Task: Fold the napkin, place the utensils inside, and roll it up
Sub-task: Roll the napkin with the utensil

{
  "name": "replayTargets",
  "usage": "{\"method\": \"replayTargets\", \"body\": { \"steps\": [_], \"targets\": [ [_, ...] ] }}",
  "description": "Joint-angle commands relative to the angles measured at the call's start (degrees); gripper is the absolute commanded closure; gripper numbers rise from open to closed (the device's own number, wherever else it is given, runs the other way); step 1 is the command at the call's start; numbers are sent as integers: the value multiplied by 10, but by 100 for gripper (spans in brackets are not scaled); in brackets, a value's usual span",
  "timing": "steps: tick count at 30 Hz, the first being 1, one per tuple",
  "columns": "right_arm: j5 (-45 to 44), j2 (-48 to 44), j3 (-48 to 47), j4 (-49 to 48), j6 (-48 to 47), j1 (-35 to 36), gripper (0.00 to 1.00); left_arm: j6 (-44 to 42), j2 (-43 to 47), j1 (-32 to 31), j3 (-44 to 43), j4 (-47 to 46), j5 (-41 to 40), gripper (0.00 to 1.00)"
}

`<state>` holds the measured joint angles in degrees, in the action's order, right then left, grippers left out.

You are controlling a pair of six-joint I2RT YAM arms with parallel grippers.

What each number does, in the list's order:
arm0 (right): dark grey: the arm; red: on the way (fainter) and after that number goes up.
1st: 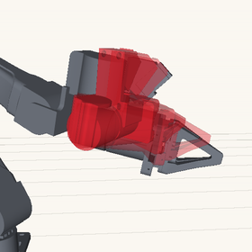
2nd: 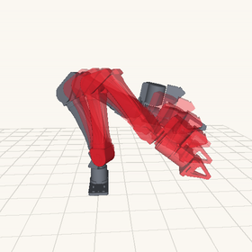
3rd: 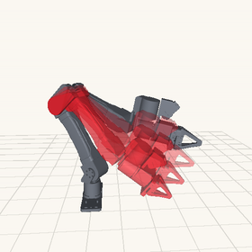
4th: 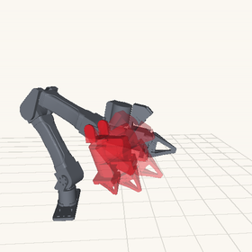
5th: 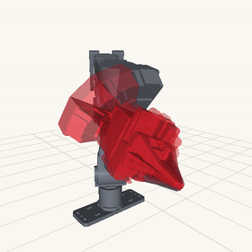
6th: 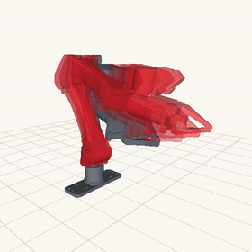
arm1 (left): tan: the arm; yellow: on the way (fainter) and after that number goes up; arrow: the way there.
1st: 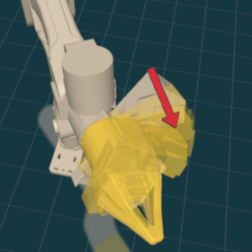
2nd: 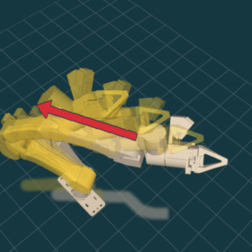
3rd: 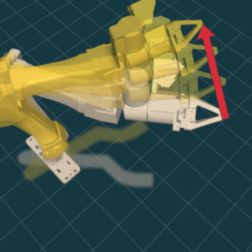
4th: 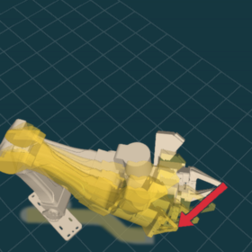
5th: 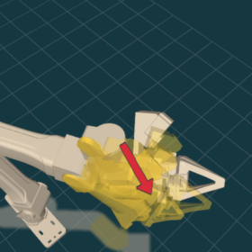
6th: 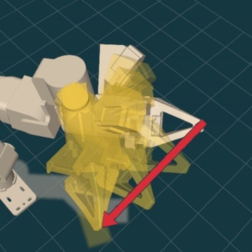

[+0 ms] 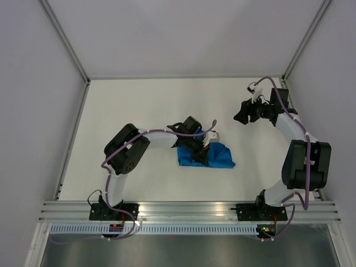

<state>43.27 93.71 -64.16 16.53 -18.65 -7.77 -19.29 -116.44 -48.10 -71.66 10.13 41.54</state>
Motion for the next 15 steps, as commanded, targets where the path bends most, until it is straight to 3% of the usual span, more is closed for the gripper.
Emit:
{"method": "replayTargets", "body": {
  "steps": [1,5,8,15],
  "targets": [
    [53,-46,25,1,-130,5,32,35,-55,29,6,57,127,98],
    [74,-79,37,151,-295,37,32,57,-98,59,-13,63,188,98],
    [62,-113,71,206,-391,73,33,71,-123,74,-34,77,228,98],
    [-33,-228,202,163,-432,209,30,109,-179,86,-75,87,266,98]
  ]
}}
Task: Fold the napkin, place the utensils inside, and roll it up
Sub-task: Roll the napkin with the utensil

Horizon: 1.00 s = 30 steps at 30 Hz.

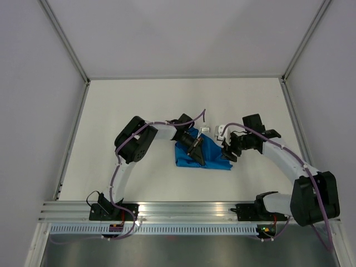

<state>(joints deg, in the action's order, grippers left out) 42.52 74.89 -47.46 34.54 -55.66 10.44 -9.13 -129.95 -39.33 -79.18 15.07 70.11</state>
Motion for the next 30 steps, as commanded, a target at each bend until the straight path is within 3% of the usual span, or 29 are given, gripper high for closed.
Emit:
{"method": "replayTargets", "body": {
  "steps": [1,10,18,24,27,30],
  "targets": [
    [-36,-54,53,-19,-62,54,30,11,-47,0,-3,37,-20,98],
    [-87,-69,101,-13,-62,169,30,38,-69,3,-19,39,-22,98],
    [-217,-63,178,-149,-26,275,32,45,-71,4,-21,38,-27,98],
    [-289,-59,221,-242,-18,300,48,42,-69,4,-19,40,-28,98],
    [-298,-75,229,-261,-19,303,49,39,-70,5,-19,42,-29,98],
    [-296,-77,224,-254,-24,304,43,33,-71,7,-21,49,-24,98]
  ]
}}
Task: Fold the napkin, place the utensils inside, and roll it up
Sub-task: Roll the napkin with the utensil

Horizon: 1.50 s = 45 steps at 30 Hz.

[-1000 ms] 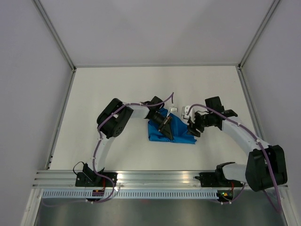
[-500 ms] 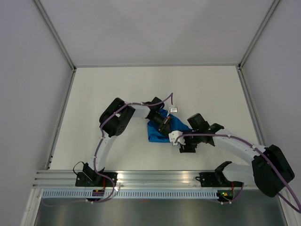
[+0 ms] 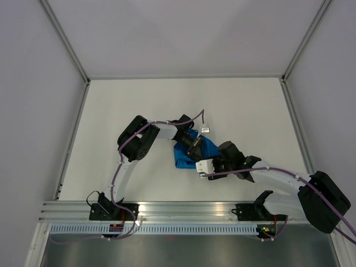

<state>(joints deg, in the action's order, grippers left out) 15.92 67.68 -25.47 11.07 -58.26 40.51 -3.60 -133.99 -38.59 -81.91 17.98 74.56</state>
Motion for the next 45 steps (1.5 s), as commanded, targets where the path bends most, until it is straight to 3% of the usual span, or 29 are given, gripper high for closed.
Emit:
{"method": "replayTargets", "body": {
  "steps": [1,7,15,19,22,25,34,40,45],
  "targets": [
    [-31,0,3,-14,0,4,42,-25,-30,-1,6,21,-69,98],
    [-33,25,1,-11,-8,9,42,-34,-29,2,3,36,-67,98],
    [-13,68,-37,51,-12,13,72,-60,-17,5,-6,65,-81,97],
    [-1,106,-79,127,2,13,78,-64,16,7,-14,70,-126,82],
    [7,145,-116,183,13,12,81,-62,50,7,-21,69,-176,68],
    [19,171,-145,217,34,10,84,-47,85,10,-26,56,-242,60],
    [100,291,-246,338,48,-48,85,30,196,35,-15,-36,-506,52],
    [154,384,-349,466,5,-106,85,101,298,72,38,-117,-614,51],
    [170,476,-430,543,-19,-136,85,105,400,79,92,-166,-680,49]
  ]
}}
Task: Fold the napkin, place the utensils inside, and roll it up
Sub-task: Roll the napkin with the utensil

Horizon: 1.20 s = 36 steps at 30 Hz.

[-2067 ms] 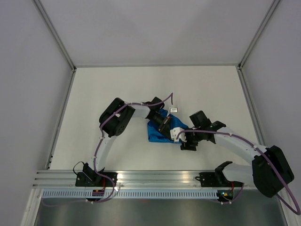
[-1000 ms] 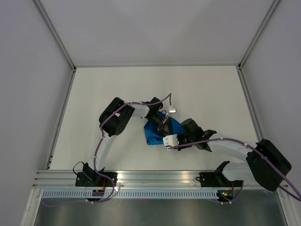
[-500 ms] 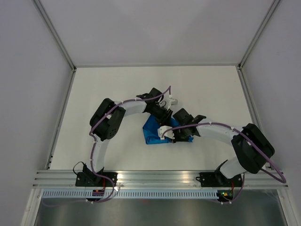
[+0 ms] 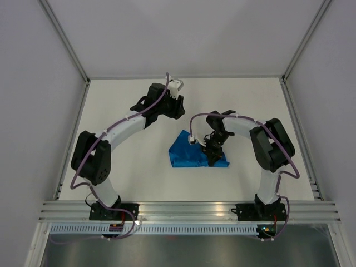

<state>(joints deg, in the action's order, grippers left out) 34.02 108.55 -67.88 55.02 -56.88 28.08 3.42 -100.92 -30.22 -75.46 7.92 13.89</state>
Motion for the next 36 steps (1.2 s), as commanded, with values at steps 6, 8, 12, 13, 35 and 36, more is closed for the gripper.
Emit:
{"method": "replayTargets", "body": {
  "steps": [6,8,12,13,35,36],
  "targets": [
    [-7,163,-82,140,-6,-30,85,-8,143,-29,70,-102,-83,48],
    [1,196,-114,159,-16,-36,85,-33,165,-51,85,-106,-116,48],
    [10,241,-163,198,-31,-49,85,-96,207,-113,165,-165,-171,48],
    [9,254,-172,200,-29,-51,85,-100,217,-122,184,-182,-175,47],
    [-19,332,-259,196,-4,-59,83,-216,59,-361,262,-209,-206,42],
    [-20,332,-259,195,-2,-59,83,-221,51,-362,259,-222,-207,41]
  ]
}}
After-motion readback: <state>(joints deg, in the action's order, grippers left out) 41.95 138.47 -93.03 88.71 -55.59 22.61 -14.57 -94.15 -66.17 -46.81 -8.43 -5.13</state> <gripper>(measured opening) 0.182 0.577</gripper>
